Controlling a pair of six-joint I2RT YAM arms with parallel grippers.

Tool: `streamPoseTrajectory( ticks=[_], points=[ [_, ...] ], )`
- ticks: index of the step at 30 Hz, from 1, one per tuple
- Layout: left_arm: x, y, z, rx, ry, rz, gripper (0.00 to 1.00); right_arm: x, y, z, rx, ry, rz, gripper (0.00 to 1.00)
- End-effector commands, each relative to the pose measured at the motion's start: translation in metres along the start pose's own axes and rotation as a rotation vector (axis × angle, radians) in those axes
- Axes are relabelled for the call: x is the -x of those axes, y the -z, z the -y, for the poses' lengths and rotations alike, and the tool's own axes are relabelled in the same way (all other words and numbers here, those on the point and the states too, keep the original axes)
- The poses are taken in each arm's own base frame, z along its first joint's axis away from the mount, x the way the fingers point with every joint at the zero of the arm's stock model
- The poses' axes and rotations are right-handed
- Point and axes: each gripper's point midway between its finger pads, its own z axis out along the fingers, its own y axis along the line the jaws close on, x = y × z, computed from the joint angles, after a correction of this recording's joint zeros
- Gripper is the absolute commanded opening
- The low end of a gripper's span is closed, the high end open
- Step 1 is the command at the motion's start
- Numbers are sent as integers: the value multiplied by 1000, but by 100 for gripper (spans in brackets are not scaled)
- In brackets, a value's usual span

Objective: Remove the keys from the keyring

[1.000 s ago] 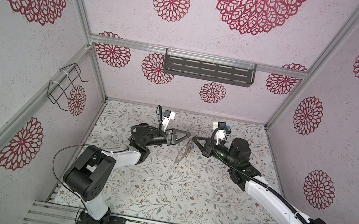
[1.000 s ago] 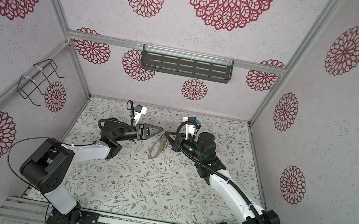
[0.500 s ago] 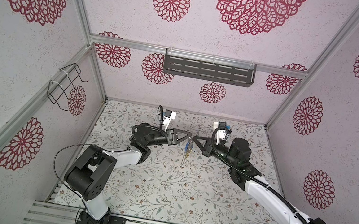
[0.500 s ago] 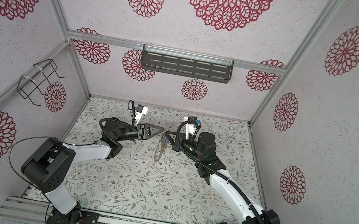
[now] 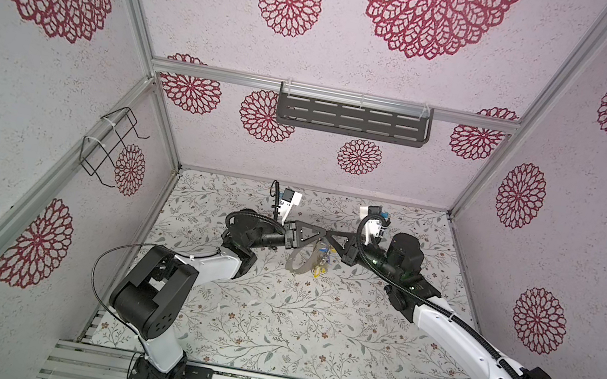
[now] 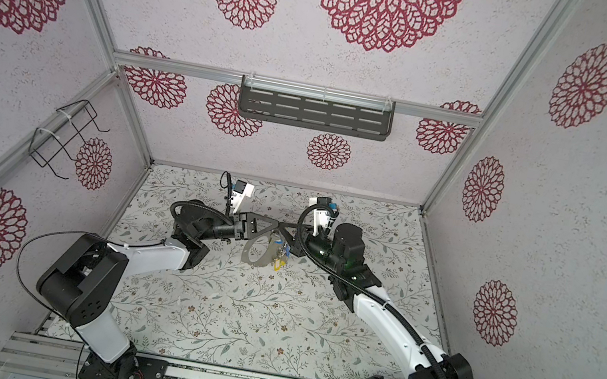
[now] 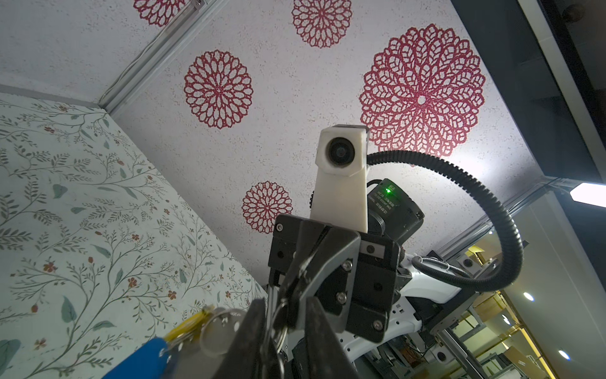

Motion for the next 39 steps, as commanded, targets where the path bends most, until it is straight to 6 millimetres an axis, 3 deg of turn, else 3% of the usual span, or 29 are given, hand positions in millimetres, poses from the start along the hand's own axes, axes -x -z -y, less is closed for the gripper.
streamPoseTrajectory(
  ticks=[1, 14, 26, 39],
  points=[
    [-1, 1, 6, -18, -28, -6, 24, 35, 5, -26, 50, 66, 92, 0],
    [8, 12, 9, -16, -29, 23, 28, 30, 10, -26, 46, 66, 80, 0],
    [3, 11, 7, -36, -5, 21, 24, 33, 7, -28, 59, 62, 84, 0],
    [-4, 0, 4, -42, 9, -8, 13, 32, 5, -26, 55, 59, 80, 0]
  ],
)
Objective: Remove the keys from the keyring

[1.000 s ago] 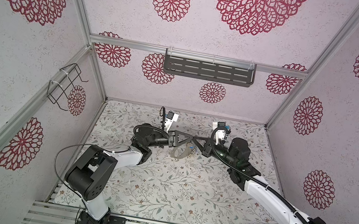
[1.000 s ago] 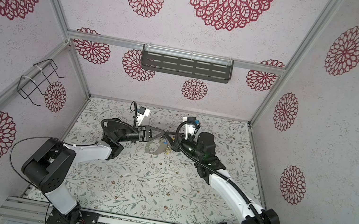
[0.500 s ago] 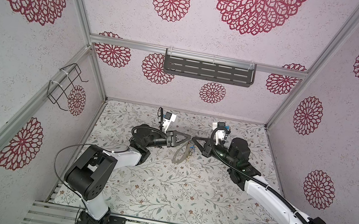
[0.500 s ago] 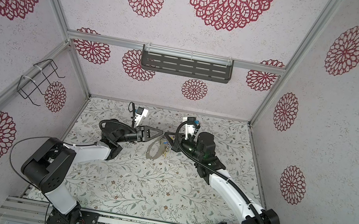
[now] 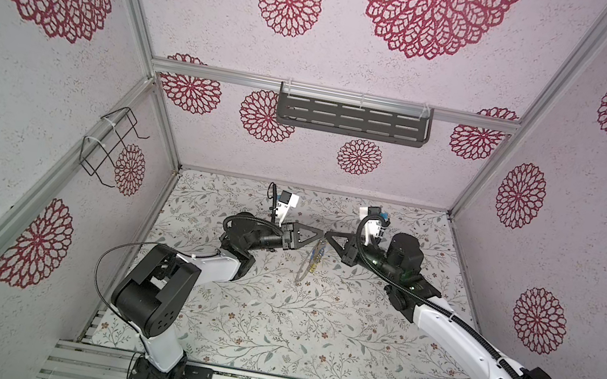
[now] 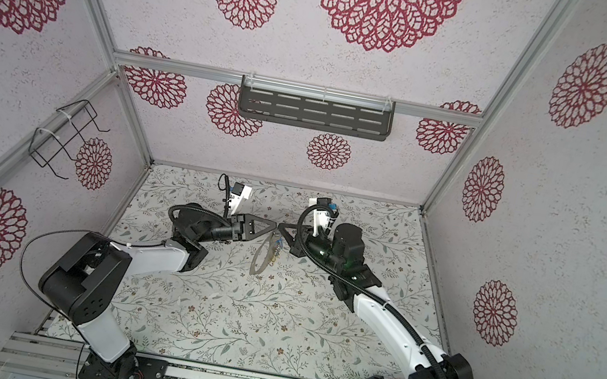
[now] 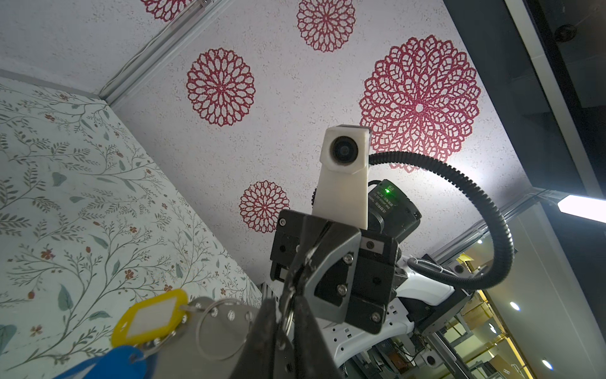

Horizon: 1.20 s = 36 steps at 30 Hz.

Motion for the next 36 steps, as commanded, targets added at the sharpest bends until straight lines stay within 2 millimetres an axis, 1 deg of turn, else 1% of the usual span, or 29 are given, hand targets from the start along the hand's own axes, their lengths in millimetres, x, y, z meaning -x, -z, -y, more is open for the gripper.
streamPoseTrajectory(
  ticks=[1, 6, 11, 16, 18, 19, 20, 22, 26, 27, 28, 30, 31, 34, 36],
  points=[
    [0, -6, 9, -36, -38, -18, 11, 34, 5, -28, 64, 64, 87, 0],
    [-1, -6, 8, -33, -33, -20, 0, 32, 5, -27, 61, 62, 84, 0],
    [0, -6, 7, -28, -27, -20, 0, 31, 7, -24, 39, 65, 85, 0],
    [-1, -4, 9, -3, -52, -33, 0, 31, 15, -14, -43, 91, 93, 0],
    [0, -1, 10, 29, -75, -37, 0, 29, 23, -5, -109, 129, 98, 18],
    [0, 0, 10, 53, -86, -38, 0, 27, 27, 2, -150, 152, 98, 24],
    [1, 2, 9, 78, -99, -37, 0, 23, 31, 7, -183, 174, 97, 27],
    [3, 5, 11, 107, -123, -41, 0, 15, 37, 18, -223, 210, 95, 27],
    [10, 5, 17, 107, -122, -33, 0, -2, 39, 24, -204, 237, 94, 27],
    [12, 5, 18, 104, -117, -31, 0, -6, 38, 25, -194, 237, 86, 28],
    [14, 4, 19, 101, -111, -32, 0, -10, 35, 25, -179, 233, 72, 32],
    [16, 3, 18, 103, -95, -32, 0, -15, 30, 22, -145, 224, 43, 39],
    [17, 2, 17, 105, -87, -30, 0, -18, 26, 19, -127, 222, 28, 40],
    [20, 0, 14, 112, -60, -29, 0, -20, 20, 11, -91, 231, 20, 41],
    [20, -1, 16, 107, -57, -34, 0, -19, 17, 5, -73, 247, 27, 42]
  ],
)
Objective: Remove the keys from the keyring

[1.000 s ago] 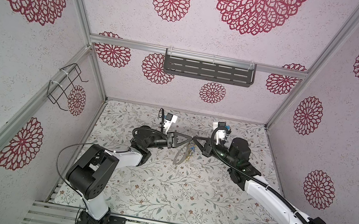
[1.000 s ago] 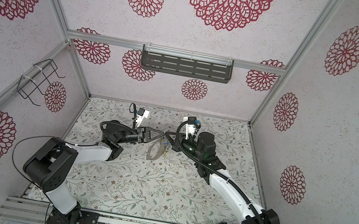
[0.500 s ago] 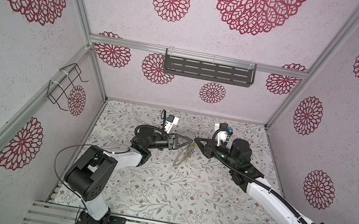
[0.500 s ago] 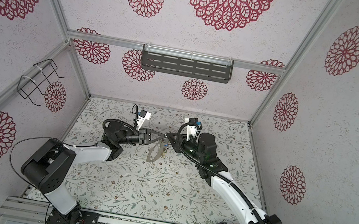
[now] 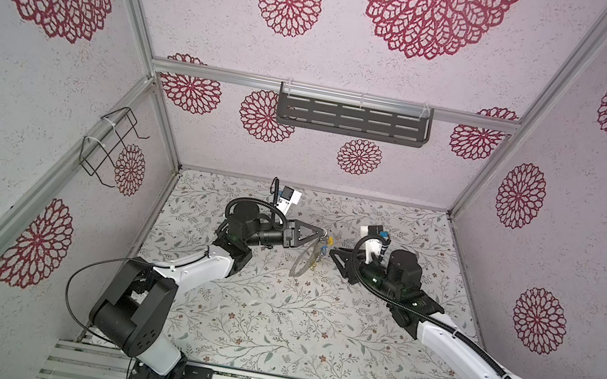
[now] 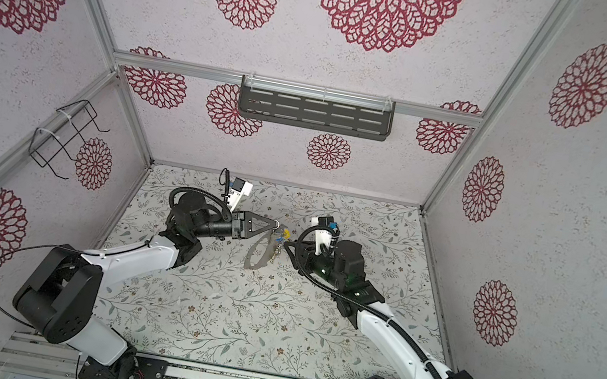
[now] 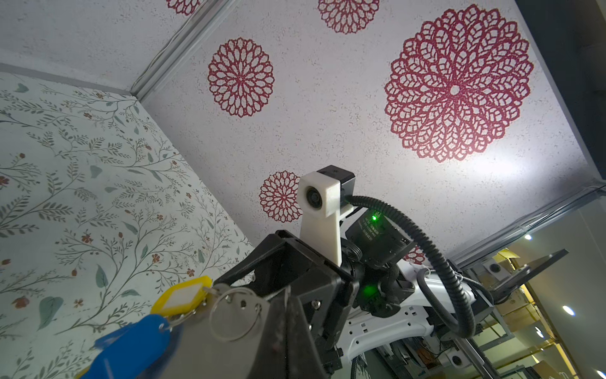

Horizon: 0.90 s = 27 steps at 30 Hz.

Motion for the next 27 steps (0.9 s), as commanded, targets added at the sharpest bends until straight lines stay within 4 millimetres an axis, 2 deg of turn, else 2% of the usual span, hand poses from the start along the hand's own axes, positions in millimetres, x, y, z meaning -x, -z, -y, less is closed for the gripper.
streamPoseTrajectory(
  ticks=[1, 7, 19, 22, 27],
  points=[
    [12, -1, 7, -12, -19, 16, 0, 29, 3, -32, 97, 90, 87, 42],
    [13, 2, 8, 15, -45, 30, 0, 35, -3, -35, 96, 115, 95, 55],
    [9, 0, 17, -29, -28, 9, 0, 45, -25, -45, 121, 144, 71, 60],
    [9, 0, 18, -32, -25, 7, 0, 45, -28, -48, 132, 147, 66, 57],
    [9, -1, 19, -40, -21, -3, 0, 44, -31, -53, 144, 149, 64, 42]
  ],
)
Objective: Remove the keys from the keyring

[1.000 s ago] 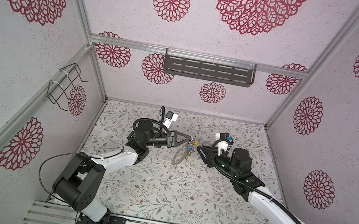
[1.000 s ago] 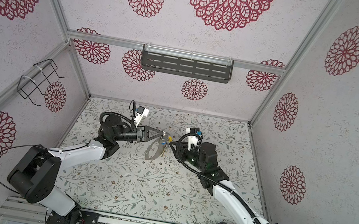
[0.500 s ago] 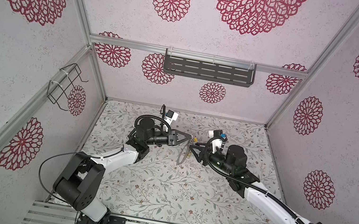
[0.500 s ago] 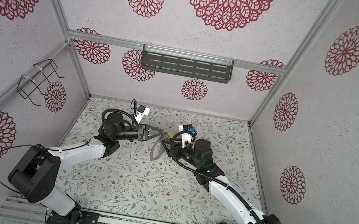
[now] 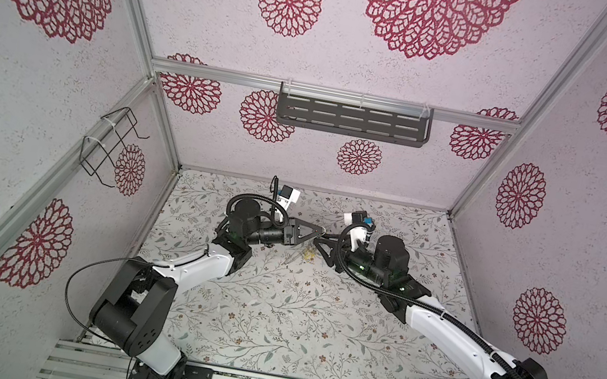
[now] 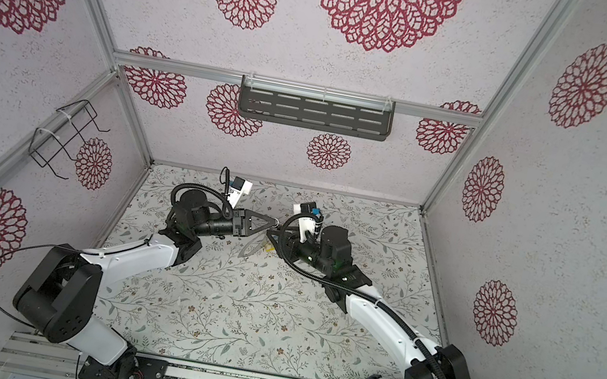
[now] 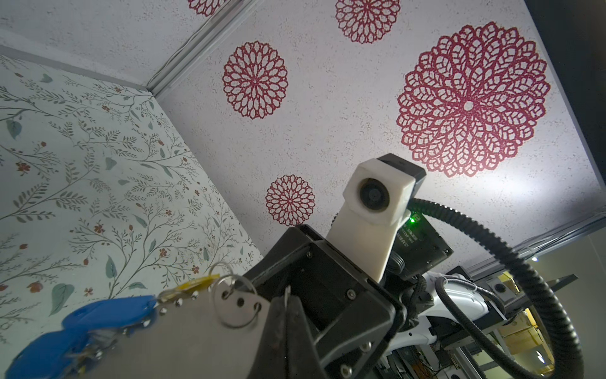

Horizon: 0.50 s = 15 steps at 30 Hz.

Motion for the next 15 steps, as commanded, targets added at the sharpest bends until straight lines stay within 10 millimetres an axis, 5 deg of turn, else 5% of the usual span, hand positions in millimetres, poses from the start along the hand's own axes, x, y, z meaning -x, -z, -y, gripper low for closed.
streamPoseTrajectory(
  ticks=[1, 6, 15],
  points=[
    [10, 0, 27, -70, -68, 4, 0, 20, -2, -16, 44, 44, 50, 40],
    [11, -1, 27, -71, -71, 5, 0, 14, -2, -14, 32, 42, 38, 20],
    [9, -1, 19, -46, -72, -7, 0, 10, 8, -5, -46, 63, 23, 2]
  ],
)
